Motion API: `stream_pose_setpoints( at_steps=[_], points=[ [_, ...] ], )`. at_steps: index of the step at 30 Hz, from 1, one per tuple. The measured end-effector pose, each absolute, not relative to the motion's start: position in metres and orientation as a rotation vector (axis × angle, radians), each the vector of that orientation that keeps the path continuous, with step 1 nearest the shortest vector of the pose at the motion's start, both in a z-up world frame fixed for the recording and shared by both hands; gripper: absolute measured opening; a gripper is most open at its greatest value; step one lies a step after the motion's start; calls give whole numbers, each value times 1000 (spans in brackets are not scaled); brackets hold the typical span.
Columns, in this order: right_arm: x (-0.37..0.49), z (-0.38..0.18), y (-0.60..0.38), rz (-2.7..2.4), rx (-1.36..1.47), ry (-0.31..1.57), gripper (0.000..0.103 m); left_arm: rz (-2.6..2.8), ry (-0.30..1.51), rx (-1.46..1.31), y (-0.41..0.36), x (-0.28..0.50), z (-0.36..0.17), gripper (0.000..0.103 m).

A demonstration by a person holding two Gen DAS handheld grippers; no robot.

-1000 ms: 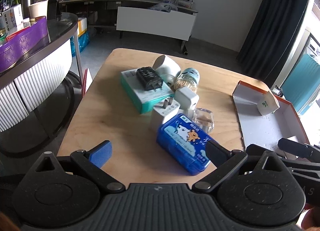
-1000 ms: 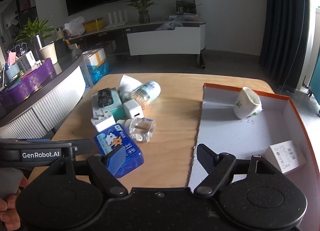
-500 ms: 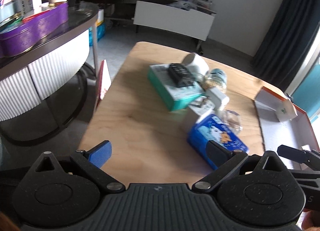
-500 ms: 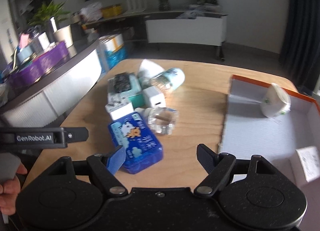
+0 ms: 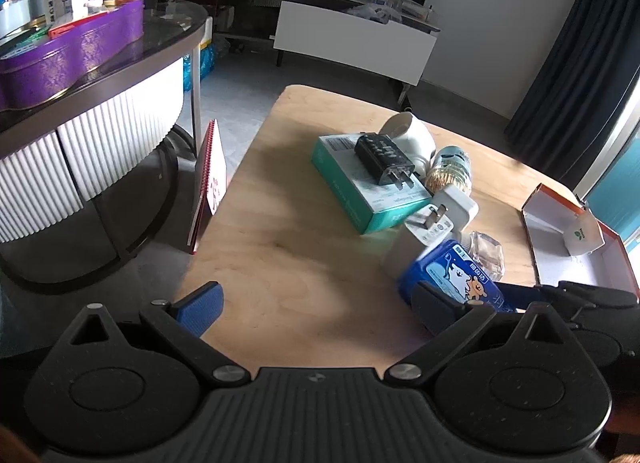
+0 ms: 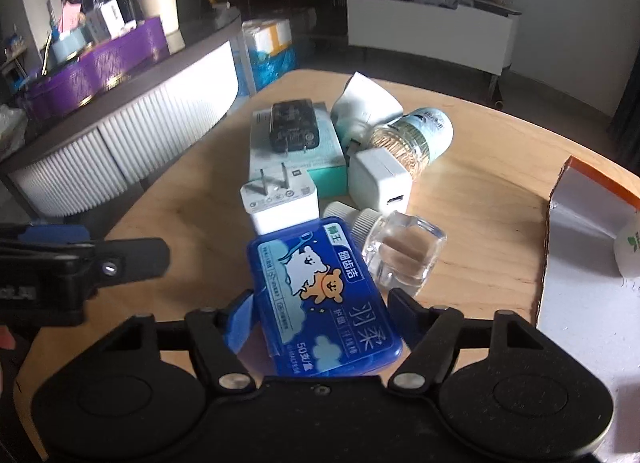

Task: Organize rigid objects
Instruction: 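Grasp the blue cartoon tissue pack with the right tool, then grasp the white square charger with the left tool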

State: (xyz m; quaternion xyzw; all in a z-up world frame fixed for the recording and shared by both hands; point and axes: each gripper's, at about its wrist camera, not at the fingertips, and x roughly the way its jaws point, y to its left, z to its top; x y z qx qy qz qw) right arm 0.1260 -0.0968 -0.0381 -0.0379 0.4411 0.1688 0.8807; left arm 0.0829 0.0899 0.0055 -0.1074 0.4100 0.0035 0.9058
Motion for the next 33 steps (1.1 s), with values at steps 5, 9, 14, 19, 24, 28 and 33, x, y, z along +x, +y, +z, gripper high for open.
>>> stream_pose_setpoints(
  at_steps=[5,9,14,19,24,28,33],
  points=[
    [113,-34,-114,256,-67,910,83,-25,848,-220,78,91,1,103],
    [99,-29,-135,180,-69,914,83,-18,855,-237,63,102,-5,103],
    [83,-24,-151,144,-44,900,83,74,835,-278,39,118,-13,103],
    [74,-20,-159,149,-18,880,83,172,804,-284,20,132,-22,103],
    [71,-17,-165,155,6,866,83,238,783,-237,17,138,-27,102],
    [68,-14,-170,165,26,851,83,132,783,-149,28,130,-24,88],
    [65,-14,-173,169,52,844,83,25,795,-89,56,112,-23,84]
  ],
)
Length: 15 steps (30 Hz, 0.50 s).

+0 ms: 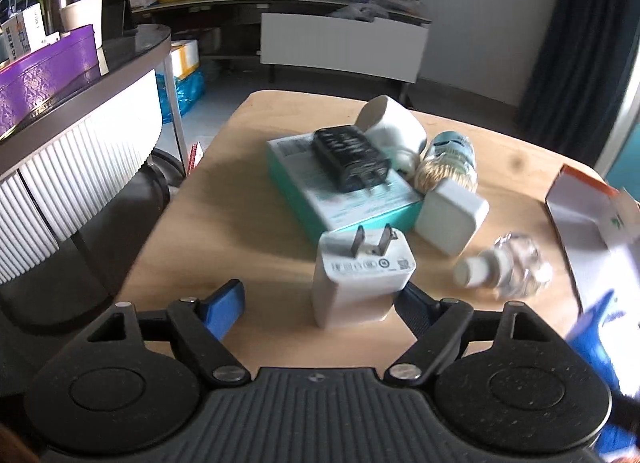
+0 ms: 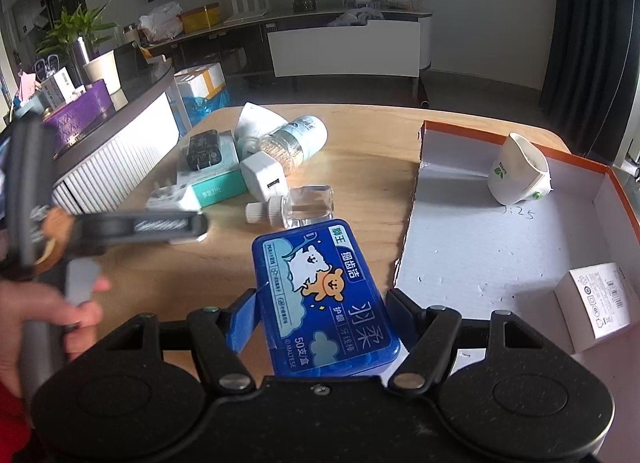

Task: Organize rigid objects
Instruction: 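Grasp the white square charger with the left tool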

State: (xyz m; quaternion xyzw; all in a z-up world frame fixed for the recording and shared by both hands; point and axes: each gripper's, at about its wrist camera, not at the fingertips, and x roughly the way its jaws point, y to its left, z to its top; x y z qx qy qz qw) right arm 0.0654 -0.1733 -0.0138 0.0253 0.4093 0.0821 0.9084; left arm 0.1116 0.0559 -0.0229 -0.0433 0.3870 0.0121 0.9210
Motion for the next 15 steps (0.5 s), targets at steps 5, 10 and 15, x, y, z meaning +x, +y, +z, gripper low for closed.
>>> stream_pose_setpoints(
  at_steps=[5,10,15],
  points=[
    [66,-12,-167,183,56,838,83,-6,768,-85,67,103,-25,85],
    [62,-8,-162,184,39,829,83,-15,742,-4,51,117,-33,79],
    [59,-1,-164,165,40,811,83,-36,714,29,47,112,-31,41]
  ],
)
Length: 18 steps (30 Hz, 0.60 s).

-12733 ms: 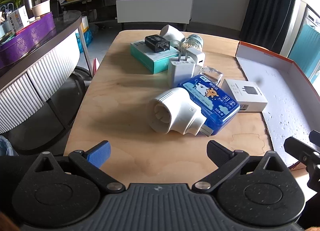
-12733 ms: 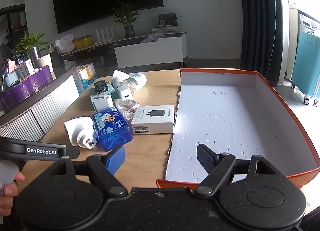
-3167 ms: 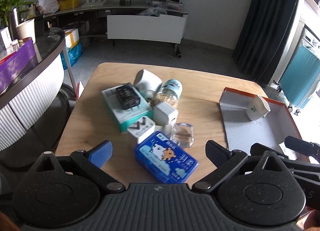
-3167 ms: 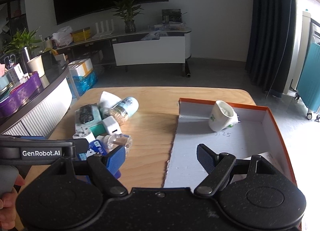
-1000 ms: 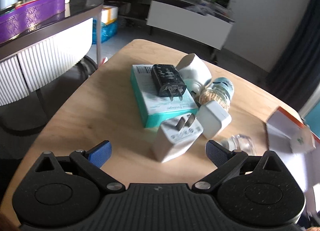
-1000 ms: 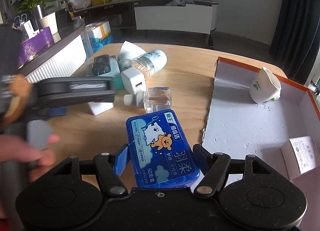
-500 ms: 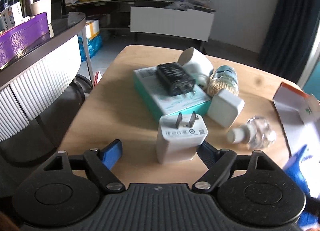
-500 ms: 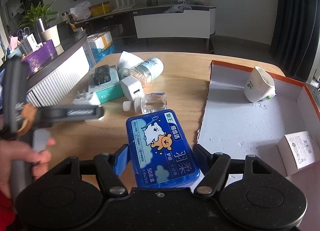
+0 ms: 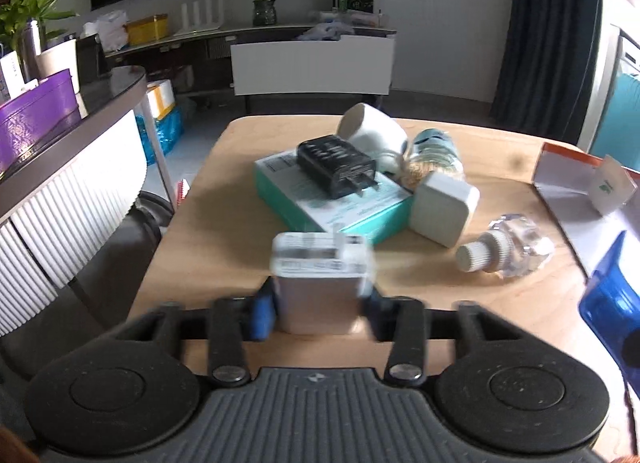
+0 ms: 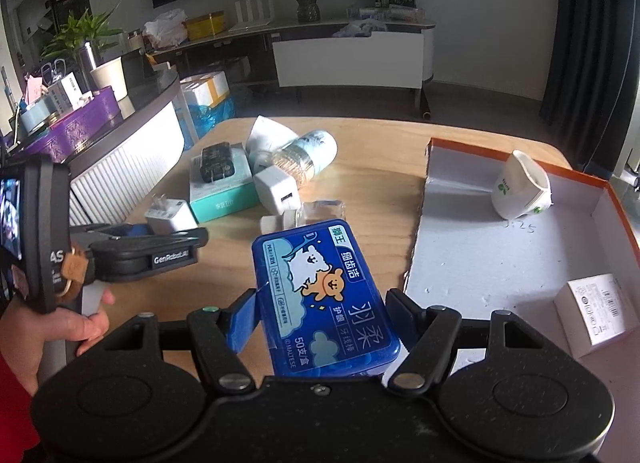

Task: Organize rigid objects
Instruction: 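Grasp the white square charger with the left tool, then carry the white charger with left tool while right carries the blue pack to the tray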

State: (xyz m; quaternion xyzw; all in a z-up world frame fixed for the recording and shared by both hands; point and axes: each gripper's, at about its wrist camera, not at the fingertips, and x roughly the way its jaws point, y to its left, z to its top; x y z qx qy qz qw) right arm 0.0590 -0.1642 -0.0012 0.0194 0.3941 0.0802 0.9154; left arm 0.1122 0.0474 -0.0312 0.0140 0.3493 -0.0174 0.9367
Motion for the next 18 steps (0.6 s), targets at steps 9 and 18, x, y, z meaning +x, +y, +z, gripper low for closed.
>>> stream_pose_setpoints(
  at_steps=[9,18],
  points=[
    [54,10,-161,147,36,776,83,-89,691,-14,36,88,-8,41],
    [44,28,-172,117,43,724,83,-144,681,-59,16,68,17,41]
  ],
)
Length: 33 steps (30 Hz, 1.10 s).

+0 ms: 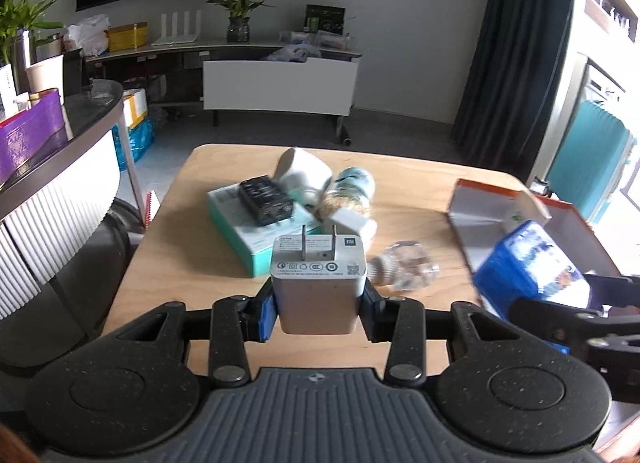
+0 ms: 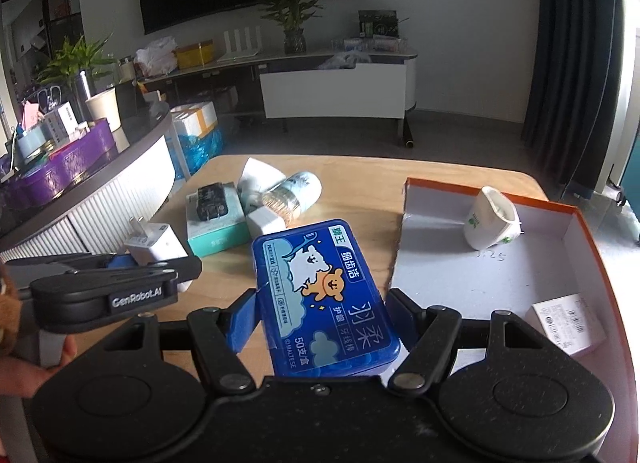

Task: Organize rigid objects
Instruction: 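Carry the white charger with left tool while right carries the blue pack to the tray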

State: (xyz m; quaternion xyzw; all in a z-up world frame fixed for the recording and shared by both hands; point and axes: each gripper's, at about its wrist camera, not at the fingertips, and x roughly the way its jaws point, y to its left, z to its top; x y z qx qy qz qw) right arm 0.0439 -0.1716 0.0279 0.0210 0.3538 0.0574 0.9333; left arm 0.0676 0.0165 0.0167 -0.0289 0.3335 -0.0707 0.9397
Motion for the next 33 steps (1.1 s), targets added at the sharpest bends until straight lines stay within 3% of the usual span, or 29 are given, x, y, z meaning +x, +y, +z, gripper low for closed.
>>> stream_pose_setpoints(
  at_steps=[33],
  points=[
    [9,43,-221,-22,86,678,83,-280,681,-33,-43,46,31,41]
  ],
)
